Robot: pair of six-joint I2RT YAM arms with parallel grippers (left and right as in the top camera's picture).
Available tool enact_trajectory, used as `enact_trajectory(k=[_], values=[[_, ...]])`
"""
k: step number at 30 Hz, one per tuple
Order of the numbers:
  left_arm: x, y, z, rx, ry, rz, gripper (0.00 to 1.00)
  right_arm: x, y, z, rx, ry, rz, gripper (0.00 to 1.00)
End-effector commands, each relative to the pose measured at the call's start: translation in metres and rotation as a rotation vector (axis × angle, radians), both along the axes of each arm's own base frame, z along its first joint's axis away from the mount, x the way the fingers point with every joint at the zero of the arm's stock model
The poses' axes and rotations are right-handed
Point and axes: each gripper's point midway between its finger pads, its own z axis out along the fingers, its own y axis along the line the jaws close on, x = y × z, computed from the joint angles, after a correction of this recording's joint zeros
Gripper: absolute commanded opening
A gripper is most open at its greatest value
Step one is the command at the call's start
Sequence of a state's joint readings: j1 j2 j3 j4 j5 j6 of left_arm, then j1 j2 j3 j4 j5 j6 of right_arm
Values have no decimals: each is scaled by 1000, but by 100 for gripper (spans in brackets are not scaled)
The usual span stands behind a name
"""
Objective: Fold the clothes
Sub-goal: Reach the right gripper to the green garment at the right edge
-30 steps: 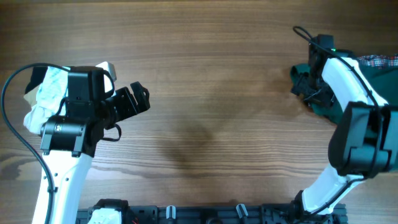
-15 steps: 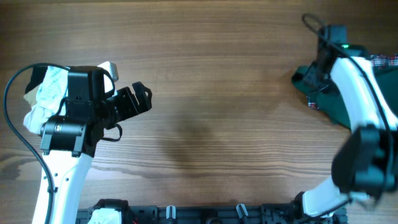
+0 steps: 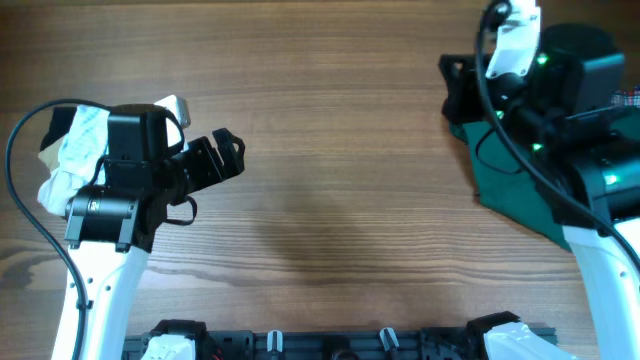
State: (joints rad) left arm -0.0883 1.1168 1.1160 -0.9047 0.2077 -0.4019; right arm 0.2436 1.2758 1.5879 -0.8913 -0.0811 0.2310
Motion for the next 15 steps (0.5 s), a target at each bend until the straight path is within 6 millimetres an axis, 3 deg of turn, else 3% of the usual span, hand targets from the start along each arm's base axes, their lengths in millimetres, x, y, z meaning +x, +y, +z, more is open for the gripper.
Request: enact_trajectory(k=[1,2,4,5,7,8,11,15], values=[[2,0,5,-7,-10,0,100,17,-57,-70,-210,198,-275,49],[2,0,5,-7,-10,0,100,17,-60,-95,-234,278,-274,63],[3,0,5,-7,-12,0,100,19,-68,-163,-281,481,-300,79],[3,0,5,-7,-13,0,100,20,-71,-194,-296,564,-317,81],[3,0,5,-7,-12,-1,100,23,-76,-235,-324,667,-328,84],[3,0,5,-7,-12,-1,100,25,-86,-268,-343,752,-380,86],[2,0,4,-7,-7,-1,100,24,-114,-316,-358,868,-505,87],[2,0,4,-6,-5,-1,100,20,-146,-344,-372,938,-593,82]])
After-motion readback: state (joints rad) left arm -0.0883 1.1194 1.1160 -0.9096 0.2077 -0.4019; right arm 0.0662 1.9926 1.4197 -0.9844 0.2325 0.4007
